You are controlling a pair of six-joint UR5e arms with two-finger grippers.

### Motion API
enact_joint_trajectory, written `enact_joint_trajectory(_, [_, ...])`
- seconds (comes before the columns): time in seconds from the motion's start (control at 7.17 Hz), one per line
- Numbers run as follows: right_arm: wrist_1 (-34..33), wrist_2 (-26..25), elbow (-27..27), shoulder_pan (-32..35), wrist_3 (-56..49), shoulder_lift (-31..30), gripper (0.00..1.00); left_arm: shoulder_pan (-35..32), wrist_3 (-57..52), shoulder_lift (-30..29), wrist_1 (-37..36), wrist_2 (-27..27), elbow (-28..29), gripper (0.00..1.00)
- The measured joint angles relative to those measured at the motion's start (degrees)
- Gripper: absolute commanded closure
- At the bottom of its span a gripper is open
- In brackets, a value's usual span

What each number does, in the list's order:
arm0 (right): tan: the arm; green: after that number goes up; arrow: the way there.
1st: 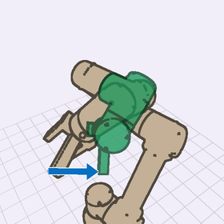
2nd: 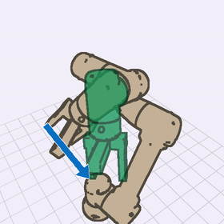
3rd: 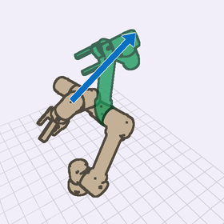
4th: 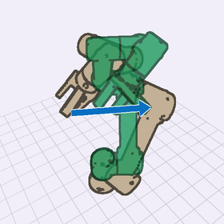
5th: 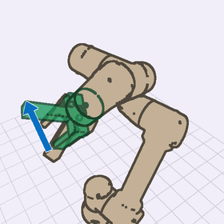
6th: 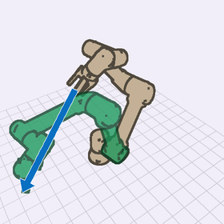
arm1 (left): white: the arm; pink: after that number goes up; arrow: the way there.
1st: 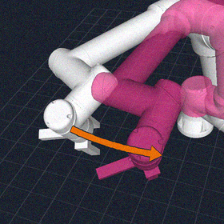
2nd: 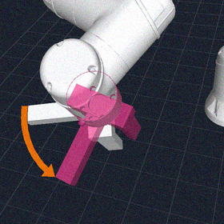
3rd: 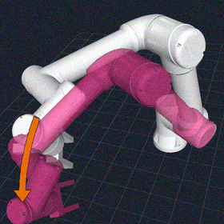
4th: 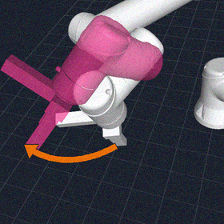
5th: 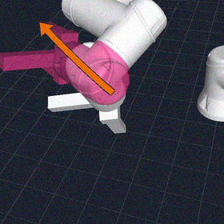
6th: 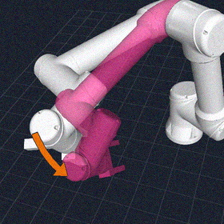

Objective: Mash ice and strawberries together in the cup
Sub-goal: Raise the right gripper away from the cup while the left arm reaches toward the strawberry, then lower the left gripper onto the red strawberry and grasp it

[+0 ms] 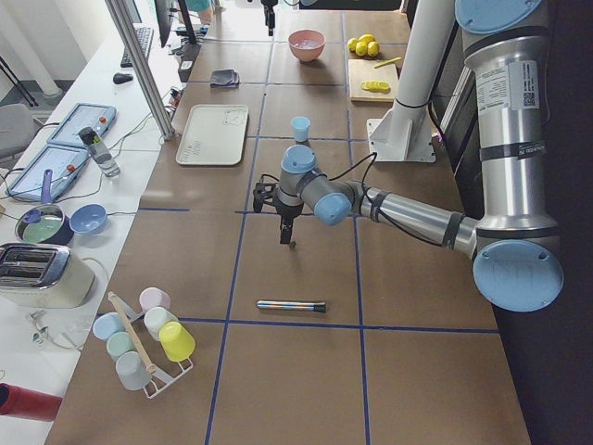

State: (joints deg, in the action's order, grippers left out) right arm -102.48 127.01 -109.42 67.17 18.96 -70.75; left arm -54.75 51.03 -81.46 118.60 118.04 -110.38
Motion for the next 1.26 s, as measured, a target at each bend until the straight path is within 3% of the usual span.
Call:
enact_joint_trajectory(0.42, [0.0,1.47,0.24,5.76,-8.42,-5.28,0.01,8.24,7.6,-0.6,10.02,-8.3,5.97,0.0])
enact_joint_trajectory(1.26, [2.09,1.63,0.31,7.0,-9.11,-8.69,0.01,11.76,9.42,-4.43,11.21,-10.57,11.54,0.01])
